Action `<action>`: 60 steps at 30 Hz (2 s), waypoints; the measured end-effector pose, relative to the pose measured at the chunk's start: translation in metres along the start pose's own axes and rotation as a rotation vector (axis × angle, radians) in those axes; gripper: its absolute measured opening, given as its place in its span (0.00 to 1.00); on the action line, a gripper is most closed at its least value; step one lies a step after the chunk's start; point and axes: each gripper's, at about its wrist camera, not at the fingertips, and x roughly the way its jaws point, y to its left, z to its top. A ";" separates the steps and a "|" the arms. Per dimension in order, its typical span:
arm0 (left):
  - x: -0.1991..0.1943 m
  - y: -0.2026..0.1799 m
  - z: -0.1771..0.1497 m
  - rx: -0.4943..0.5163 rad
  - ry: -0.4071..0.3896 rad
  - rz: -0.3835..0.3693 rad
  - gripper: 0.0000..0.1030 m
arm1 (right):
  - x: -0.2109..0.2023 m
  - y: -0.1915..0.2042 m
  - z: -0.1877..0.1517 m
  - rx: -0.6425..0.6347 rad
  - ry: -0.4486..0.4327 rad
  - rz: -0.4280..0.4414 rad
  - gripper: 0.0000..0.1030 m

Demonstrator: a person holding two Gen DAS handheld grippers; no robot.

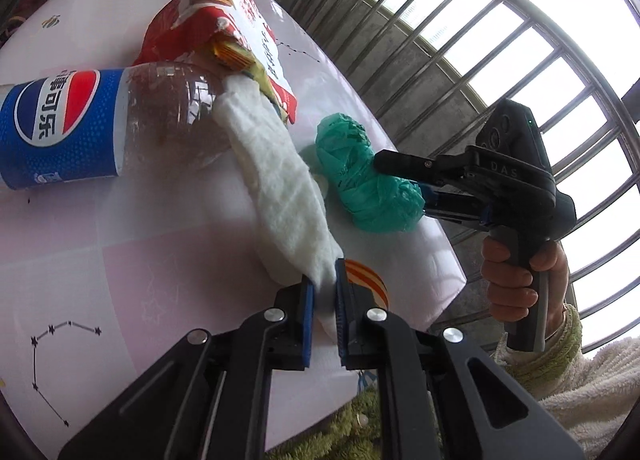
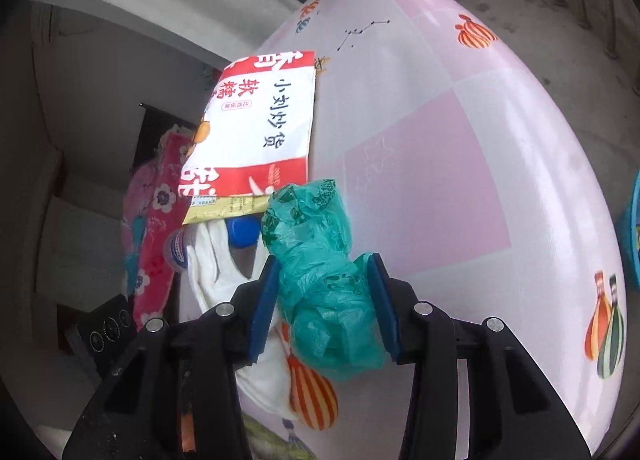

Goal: Collect trash
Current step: 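Grasp the white glove with the left gripper while the right gripper grasps the green plastic bag, then lift the white glove and green bag and carry both toward the wastebasket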

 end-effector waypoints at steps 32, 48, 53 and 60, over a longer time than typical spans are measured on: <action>0.003 0.005 -0.004 -0.102 -0.049 0.093 0.42 | -0.025 0.007 -0.035 0.027 -0.052 -0.084 0.49; 0.007 -0.017 -0.003 0.017 -0.076 0.208 0.15 | 0.006 0.026 -0.043 -0.114 0.024 -0.171 0.54; 0.007 -0.024 -0.003 0.047 -0.091 0.230 0.12 | 0.001 0.018 -0.039 -0.086 0.016 -0.146 0.49; 0.005 -0.033 -0.002 0.084 -0.109 0.249 0.10 | -0.007 0.016 -0.040 -0.068 -0.007 -0.130 0.47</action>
